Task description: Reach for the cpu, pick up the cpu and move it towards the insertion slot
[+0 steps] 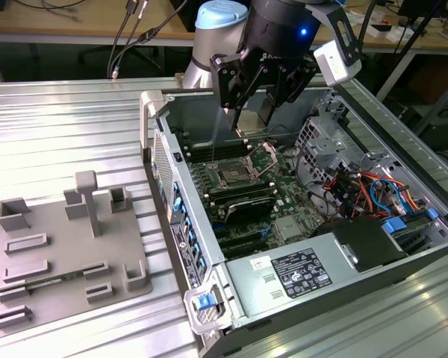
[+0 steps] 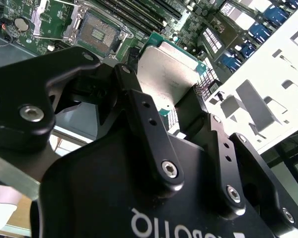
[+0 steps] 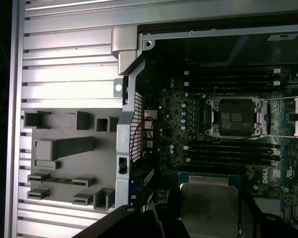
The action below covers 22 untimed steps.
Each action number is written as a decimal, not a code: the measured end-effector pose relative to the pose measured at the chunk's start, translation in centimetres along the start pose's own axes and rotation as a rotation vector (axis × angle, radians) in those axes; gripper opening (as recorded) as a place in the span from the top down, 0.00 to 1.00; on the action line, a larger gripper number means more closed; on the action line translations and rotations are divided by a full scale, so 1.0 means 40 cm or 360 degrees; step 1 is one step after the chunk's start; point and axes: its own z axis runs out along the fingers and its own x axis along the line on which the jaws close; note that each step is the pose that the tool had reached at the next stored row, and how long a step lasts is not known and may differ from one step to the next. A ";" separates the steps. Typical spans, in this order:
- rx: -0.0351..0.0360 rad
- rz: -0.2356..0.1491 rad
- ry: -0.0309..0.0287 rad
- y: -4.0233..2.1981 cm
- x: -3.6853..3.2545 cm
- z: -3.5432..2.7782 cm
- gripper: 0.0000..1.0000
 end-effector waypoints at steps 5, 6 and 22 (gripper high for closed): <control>0.0000 0.0005 0.00002 0.013 -0.014 0.008 0.45; 0.0000 0.0009 0.00014 0.017 -0.021 0.014 0.45; 0.0006 0.0023 0.00406 0.174 -0.107 0.064 0.45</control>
